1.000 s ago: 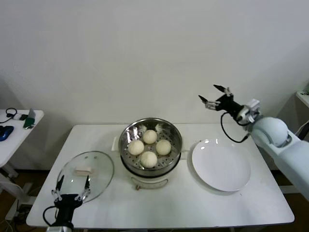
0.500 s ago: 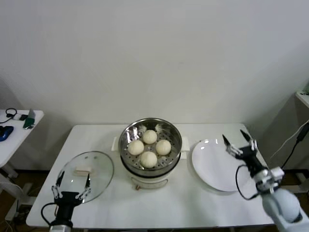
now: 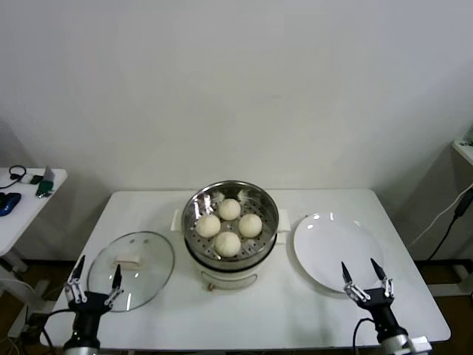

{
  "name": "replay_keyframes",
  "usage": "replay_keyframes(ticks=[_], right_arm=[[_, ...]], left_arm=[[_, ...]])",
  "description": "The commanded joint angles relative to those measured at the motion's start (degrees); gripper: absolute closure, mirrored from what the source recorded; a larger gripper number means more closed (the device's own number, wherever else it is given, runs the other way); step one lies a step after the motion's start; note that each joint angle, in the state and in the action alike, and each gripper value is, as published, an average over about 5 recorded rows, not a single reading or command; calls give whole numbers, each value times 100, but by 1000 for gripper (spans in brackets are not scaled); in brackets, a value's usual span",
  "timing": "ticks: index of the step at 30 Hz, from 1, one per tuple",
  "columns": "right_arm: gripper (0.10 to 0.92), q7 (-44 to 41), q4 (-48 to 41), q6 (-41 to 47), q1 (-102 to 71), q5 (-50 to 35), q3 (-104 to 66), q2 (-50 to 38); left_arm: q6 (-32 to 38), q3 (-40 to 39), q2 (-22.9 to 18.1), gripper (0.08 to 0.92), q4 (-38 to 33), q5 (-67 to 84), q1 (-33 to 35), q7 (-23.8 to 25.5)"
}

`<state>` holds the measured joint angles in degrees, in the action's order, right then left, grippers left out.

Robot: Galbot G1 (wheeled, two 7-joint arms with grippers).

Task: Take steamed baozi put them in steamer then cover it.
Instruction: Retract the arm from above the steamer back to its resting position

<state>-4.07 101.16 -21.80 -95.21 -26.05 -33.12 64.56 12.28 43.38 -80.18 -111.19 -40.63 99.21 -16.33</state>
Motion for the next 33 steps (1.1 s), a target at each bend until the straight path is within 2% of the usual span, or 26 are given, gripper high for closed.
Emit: replay_keyframes(ticks=[1,20,33], right_arm=[[203,99,-62,-349,-400,306,111,532],[203,213,-107,-631,-669,396,171,856],[203,180,32,-626,-754,529,114,992]], left_arm=[[73,90,80,177,1037,-3362,-324,-790],[-384,-23,255,177,2275,-3624,-1464,-376],[-567,-155,310,177,2703,-3657,-2099,-304]])
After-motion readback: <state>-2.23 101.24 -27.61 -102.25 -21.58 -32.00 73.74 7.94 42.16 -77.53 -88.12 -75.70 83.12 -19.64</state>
